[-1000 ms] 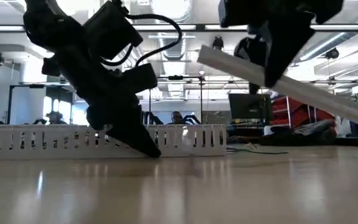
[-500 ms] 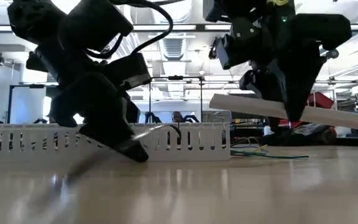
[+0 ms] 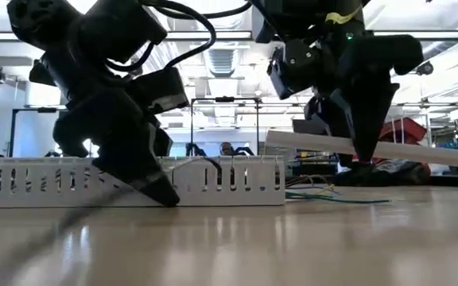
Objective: Ziptie cables
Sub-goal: Close the cable duct
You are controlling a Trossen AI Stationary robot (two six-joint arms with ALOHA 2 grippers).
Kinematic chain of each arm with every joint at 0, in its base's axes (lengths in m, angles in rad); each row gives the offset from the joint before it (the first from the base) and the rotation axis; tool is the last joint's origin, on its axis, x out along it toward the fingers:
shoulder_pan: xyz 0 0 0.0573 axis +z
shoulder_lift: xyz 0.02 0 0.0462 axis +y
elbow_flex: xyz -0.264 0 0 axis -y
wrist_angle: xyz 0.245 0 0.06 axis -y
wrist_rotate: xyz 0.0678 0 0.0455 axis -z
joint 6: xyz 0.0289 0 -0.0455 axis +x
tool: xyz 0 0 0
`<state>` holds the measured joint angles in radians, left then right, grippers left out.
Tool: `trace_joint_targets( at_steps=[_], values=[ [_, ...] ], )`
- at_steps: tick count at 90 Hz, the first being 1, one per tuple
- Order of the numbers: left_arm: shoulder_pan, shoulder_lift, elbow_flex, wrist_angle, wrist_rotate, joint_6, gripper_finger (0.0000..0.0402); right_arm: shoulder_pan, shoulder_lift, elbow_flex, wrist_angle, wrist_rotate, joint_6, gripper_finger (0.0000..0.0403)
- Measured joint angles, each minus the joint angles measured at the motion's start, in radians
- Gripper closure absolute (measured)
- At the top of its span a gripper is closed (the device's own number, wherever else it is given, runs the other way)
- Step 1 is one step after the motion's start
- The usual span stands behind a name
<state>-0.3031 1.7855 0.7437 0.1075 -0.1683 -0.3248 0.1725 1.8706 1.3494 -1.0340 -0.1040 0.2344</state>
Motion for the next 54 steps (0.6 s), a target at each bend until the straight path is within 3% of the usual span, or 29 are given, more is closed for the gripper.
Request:
trace_joint_targets(
  at_steps=[30,54],
  values=[
    [0.0,-0.006,0.0,-0.055,-0.001,-0.016,0.0176,-0.005,0.0,-0.002,0.019,-0.009,0.005,0.0188],
    [0.0,-0.115,-0.006,-0.123,0.012,-0.053,0.009,-0.005,0.001,-0.002,0.048,-0.006,-0.003,0.0188]
  ],
)
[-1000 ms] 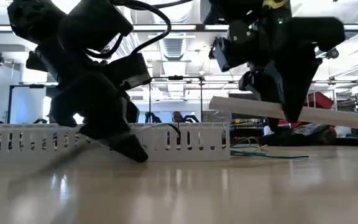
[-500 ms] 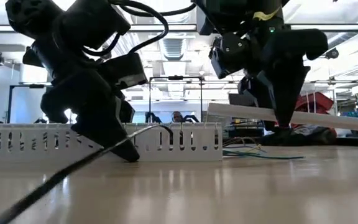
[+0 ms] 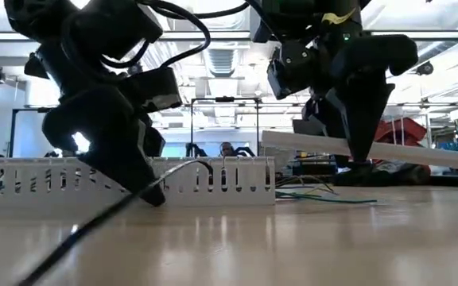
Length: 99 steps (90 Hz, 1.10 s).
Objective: Ziptie cables
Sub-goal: Close the cable duct
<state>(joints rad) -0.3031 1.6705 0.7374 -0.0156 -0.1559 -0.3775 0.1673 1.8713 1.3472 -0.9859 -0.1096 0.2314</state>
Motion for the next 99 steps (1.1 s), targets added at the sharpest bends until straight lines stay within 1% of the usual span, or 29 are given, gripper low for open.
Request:
trace_joint_targets(
  at_steps=[13,23,31,38,48,66,82,99],
  values=[
    [0.0,-0.098,-0.004,-0.103,0.006,-0.031,0.0051,0.0,0.0,0.001,0.001,0.004,-0.003,0.0188],
    [0.0,-0.158,-0.002,-0.102,-0.024,-0.034,0.0033,0.0,-0.005,0.02,0.0,0.005,-0.003,0.0188],
    [-0.003,-0.168,-0.002,-0.003,-0.066,-0.008,0.0025,0.003,-0.01,0.048,0.0,0.01,-0.005,0.0188],
    [-0.003,-0.158,0.0,0.134,-0.068,0.049,0.0022,0.011,-0.01,0.078,0.0,0.036,-0.015,0.0188],
    [-0.005,-0.119,0.001,0.291,-0.068,0.124,0.0023,0.033,-0.01,0.119,-0.002,0.042,-0.031,0.0188],
    [-0.005,-0.094,0.002,0.407,-0.071,0.168,0.0028,0.081,-0.014,0.187,-0.006,0.044,-0.046,0.0188],
    [-0.009,-0.077,0.003,0.555,-0.071,0.232,0.0026,0.1,-0.014,0.218,-0.003,0.089,-0.038,0.0188],
    [-0.008,-0.072,0.003,0.626,-0.071,0.274,0.0037,0.1,-0.014,0.22,-0.002,0.131,-0.022,0.0188]
  ],
)
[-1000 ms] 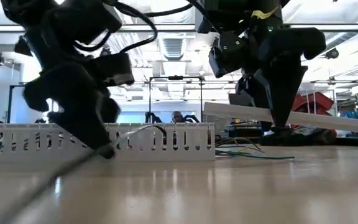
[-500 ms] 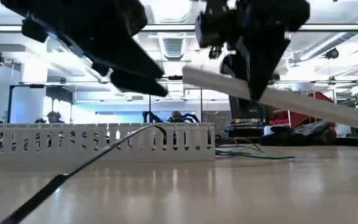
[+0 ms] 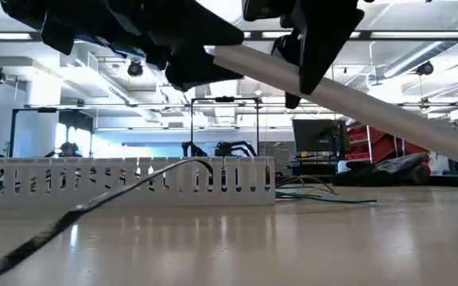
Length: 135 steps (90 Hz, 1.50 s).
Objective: Ziptie cables
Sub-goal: Close the cable duct
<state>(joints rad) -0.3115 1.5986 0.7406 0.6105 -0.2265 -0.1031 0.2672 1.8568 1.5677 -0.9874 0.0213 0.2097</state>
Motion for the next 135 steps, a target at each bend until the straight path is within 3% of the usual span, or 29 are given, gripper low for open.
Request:
trace_joint_targets(
  at_steps=[84,93,113,135],
  values=[
    [0.0,0.0,0.001,0.018,-0.046,0.013,0.0057,-0.001,-0.011,0.0,0.035,0.032,-0.002,0.0185],
    [0.0,0.0,0.001,0.016,-0.052,0.013,0.0083,-0.001,-0.011,0.0,0.036,0.032,-0.002,0.0186],
    [-0.001,0.0,0.001,0.015,-0.055,0.013,0.0182,-0.002,-0.011,0.0,0.034,0.032,0.0,0.0186],
    [-0.001,0.0,0.001,0.015,-0.068,0.012,0.0183,-0.002,-0.011,0.0,0.035,0.032,-0.002,0.0186]
  ],
)
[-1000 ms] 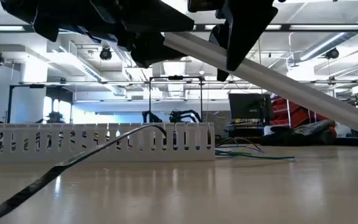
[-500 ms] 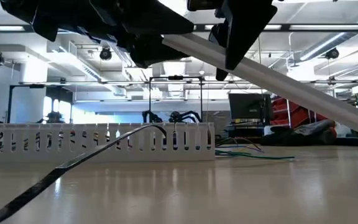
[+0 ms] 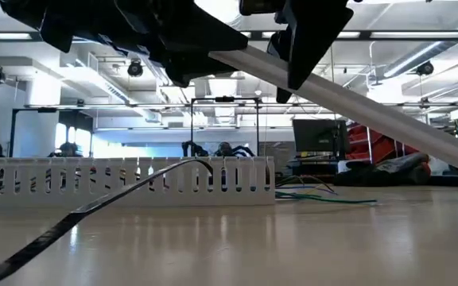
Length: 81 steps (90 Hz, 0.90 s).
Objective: Ziptie cables
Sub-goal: Close the cable duct
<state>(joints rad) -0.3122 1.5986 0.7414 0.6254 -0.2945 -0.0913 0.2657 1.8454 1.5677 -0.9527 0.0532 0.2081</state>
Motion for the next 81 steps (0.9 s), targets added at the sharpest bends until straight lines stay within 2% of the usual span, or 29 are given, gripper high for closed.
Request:
trace_joint_targets(
  at_steps=[22,32,81],
  values=[
    [0.0,0.0,0.0,0.003,-0.014,-0.012,0.0181,0.0,0.0,0.0,0.04,0.003,-0.024,0.0128],
    [0.0,0.0,0.0,0.003,-0.015,-0.019,0.0181,0.0,0.0,0.0,0.076,0.003,-0.036,0.0118],
    [0.0,-0.004,0.0,0.008,-0.018,-0.022,0.0179,-0.013,-0.018,-0.002,0.135,0.0,-0.036,0.018]
  ],
)
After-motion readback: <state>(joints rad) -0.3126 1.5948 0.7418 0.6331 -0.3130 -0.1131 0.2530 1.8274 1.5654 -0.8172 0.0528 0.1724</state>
